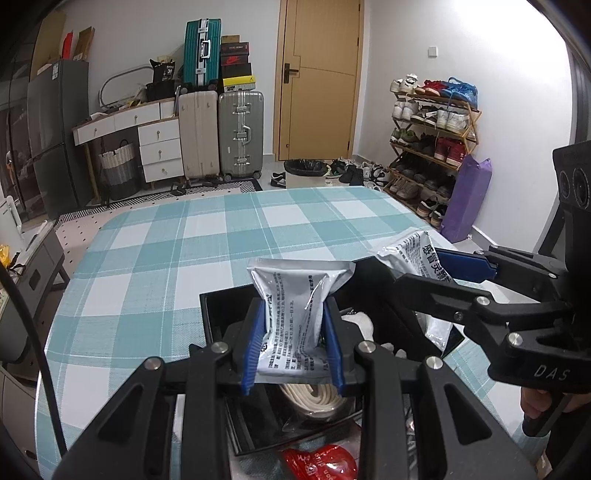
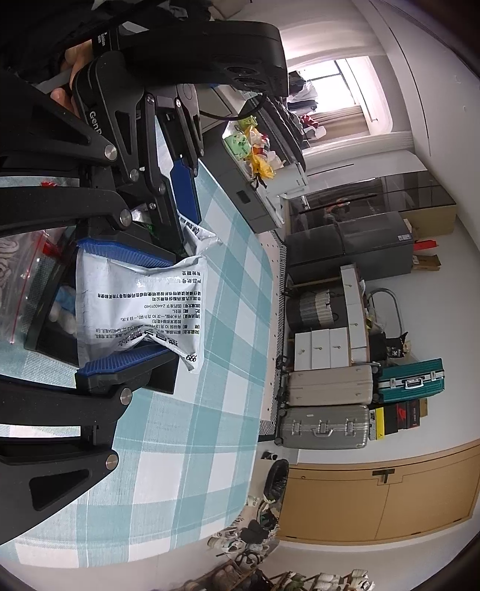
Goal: Organize soft objects
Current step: 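Open both tools to drop the held white sachets into the black box, then move the right tool to the adidas rope bag while the left tool approaches the white foam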
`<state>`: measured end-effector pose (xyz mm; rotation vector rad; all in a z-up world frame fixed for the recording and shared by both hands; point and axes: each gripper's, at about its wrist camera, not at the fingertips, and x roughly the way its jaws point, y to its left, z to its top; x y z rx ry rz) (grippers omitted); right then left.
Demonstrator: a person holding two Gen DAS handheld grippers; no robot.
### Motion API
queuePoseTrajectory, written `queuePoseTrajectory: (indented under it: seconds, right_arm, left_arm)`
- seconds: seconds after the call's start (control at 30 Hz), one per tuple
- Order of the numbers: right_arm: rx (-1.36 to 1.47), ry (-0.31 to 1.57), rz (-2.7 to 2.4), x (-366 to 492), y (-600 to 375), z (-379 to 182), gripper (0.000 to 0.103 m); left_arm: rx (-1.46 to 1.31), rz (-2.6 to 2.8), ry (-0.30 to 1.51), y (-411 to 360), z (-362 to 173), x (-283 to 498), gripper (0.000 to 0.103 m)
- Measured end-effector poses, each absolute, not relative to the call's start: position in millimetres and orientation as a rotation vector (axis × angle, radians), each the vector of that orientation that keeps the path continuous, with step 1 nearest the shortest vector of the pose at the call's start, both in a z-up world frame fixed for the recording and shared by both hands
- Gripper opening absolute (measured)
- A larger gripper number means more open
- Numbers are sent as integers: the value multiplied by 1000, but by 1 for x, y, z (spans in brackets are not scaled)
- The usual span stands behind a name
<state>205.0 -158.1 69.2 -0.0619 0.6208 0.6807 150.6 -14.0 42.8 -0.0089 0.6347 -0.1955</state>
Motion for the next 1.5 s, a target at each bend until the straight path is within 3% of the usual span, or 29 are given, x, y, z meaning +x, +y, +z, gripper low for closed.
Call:
queuePoseTrajectory:
  seconds: [0.8, 0.93, 1.03, 1.1, 1.17, 1.27, 1.5]
  right_arm:
    - [-144, 678, 655, 229, -143, 36, 45]
    - [-152, 659, 652, 223, -145, 40, 54]
    - [-154, 641, 656, 216, -150, 47, 75]
    - [-153, 628, 648, 211, -154, 53, 78]
    - [-151, 617, 633, 204, -162, 61, 94]
    - [-132, 603, 614, 192, -173, 71, 102]
    - [-83, 604, 587, 159, -197, 80, 102]
  left_arm:
    - [36, -165, 702, -19, 15, 168, 33]
    - [18, -178, 706, -18, 19, 166, 51]
    - [17, -177, 702, -16, 24, 160, 58]
    - [22, -181, 705, -16, 26, 156, 67]
    - [14, -193, 689, -14, 30, 147, 82]
    - [13, -182, 660, -11, 38, 131, 103]
    - [20, -164, 617, 4, 47, 94, 103]
